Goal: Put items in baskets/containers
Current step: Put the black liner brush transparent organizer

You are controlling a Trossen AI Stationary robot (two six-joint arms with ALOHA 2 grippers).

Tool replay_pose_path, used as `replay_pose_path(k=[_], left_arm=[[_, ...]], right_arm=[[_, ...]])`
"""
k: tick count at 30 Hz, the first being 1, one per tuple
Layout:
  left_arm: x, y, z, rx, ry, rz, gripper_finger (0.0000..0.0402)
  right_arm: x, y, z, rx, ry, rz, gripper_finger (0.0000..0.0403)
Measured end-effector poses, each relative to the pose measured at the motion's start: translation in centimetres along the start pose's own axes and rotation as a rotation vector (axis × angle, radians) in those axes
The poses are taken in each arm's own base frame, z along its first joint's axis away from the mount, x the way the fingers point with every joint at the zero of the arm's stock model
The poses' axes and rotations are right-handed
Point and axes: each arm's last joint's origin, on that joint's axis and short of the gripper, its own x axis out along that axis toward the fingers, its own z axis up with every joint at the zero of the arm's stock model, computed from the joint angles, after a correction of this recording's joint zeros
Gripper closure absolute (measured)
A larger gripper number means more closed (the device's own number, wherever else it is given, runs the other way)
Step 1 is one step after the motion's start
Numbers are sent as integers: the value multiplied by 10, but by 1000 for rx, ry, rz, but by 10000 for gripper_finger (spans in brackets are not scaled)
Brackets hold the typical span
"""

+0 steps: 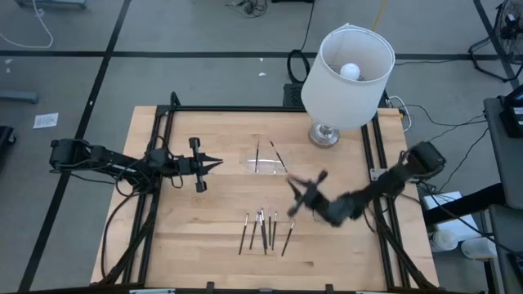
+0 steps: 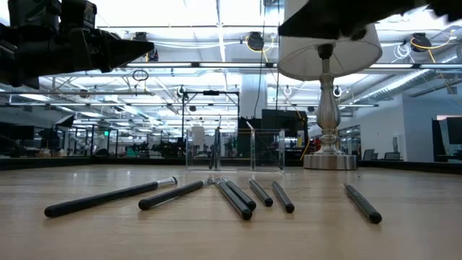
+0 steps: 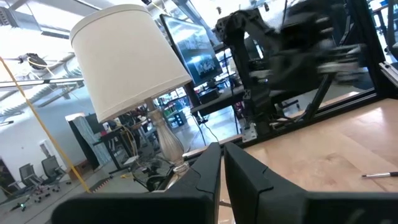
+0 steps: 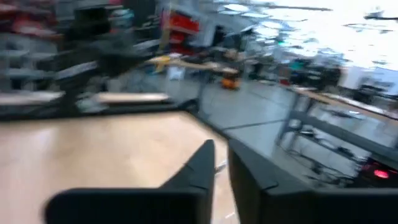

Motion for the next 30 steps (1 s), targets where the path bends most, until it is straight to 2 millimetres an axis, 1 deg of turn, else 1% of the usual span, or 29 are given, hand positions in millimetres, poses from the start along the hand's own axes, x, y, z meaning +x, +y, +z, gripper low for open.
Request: replay_pose_path(k=[1,3,5,7,9,11,13,16,18,21,25,30], left_arm=[[0,0,0,0,0,0,371],[0,0,0,-5,0,0,371],[0,0,0,-14,-1,0,371],[0,0,0,-19,0,0,371],[0,0,0,-22,-1,0,371],[0,0,0,-21,-2,1,371],[0,0,0,-17,-3,1,371],[1,0,1,-10,-5,2,371],[2,1,2,-5,-10,4,371],[2,1,2,-2,-7,3,371],[2,1,1,-2,-4,1,371],[2,0,1,-4,0,0,371]], right_arm=[[-9,10,-3,-8,19,5,395],[-23,29,-11,-8,44,6,395],[-32,46,-16,-16,57,43,398],[-38,57,-20,-70,67,114,401],[-38,63,-20,-112,77,208,401],[-32,63,-18,-113,90,297,402],[-24,63,-16,-67,111,388,402],[-14,60,-22,-37,192,477,402],[-8,57,-30,-24,270,488,403],[-1,52,-37,10,331,444,403],[4,51,-38,34,351,448,403],[4,51,-38,38,353,450,403]])
